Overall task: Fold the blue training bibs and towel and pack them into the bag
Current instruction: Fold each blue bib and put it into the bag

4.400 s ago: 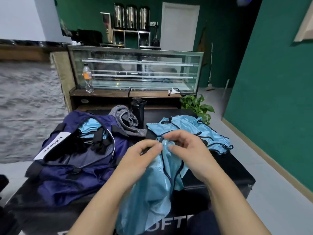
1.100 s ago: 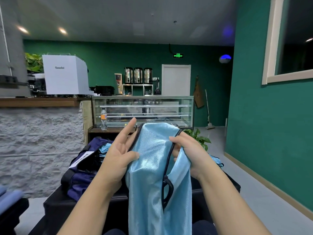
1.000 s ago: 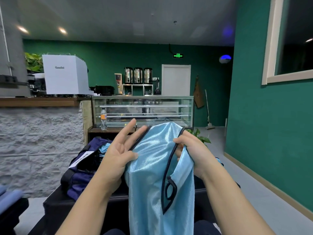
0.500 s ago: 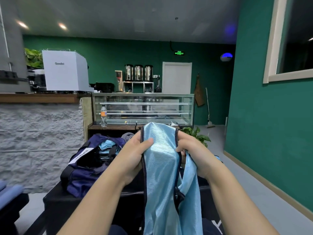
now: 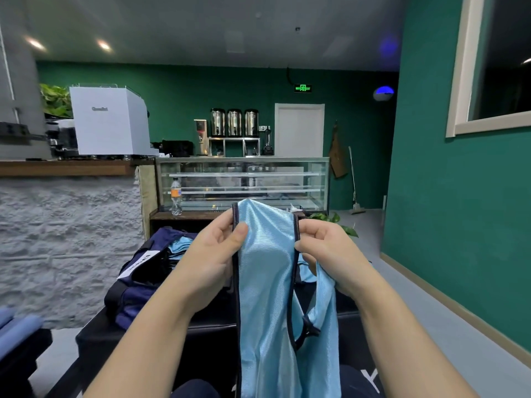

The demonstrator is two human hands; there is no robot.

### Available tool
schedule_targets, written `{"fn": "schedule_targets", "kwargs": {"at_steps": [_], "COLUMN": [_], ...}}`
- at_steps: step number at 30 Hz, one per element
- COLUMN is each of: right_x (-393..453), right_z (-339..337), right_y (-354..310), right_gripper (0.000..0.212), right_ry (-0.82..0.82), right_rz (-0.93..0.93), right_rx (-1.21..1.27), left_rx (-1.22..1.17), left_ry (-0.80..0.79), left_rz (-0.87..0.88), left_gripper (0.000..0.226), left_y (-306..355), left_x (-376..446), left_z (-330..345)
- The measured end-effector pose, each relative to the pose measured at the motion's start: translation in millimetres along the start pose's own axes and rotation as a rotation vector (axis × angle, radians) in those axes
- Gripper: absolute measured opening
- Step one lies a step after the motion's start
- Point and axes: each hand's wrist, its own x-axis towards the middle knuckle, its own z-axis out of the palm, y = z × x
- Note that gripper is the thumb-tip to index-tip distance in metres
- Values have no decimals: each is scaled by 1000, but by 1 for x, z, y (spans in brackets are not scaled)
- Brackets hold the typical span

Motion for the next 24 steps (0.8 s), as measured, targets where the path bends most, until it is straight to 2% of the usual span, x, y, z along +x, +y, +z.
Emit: {"fn": "schedule_targets", "kwargs": {"at_steps": [4, 9, 14, 18, 21, 24], "right_x": [2, 1, 0, -1, -1, -3], "right_z": [-4, -1, 2, 1, 2, 1], "right_y": [5, 6, 2, 2, -1, 0], "right_gripper": [20, 35, 41, 31, 21, 24], "right_ry": [101, 113, 128, 154, 187, 225], "right_rz": [6, -29, -58, -61, -58, -36], "right_rx": [-10, -48, -130, -185, -240, -320], "left_rx": [26, 202, 352, 578, 757, 981], "left_ry": [-52, 170, 194, 186, 251, 311], "left_rz": [-9, 33, 131, 187, 197, 223], "left_gripper": [40, 37, 42, 38, 31, 29], "left_y": [2, -2, -2, 3, 4, 5], "left_x": [-3, 1, 0, -1, -1, -1], "left_z": [1, -4, -4, -6, -7, -6]}}
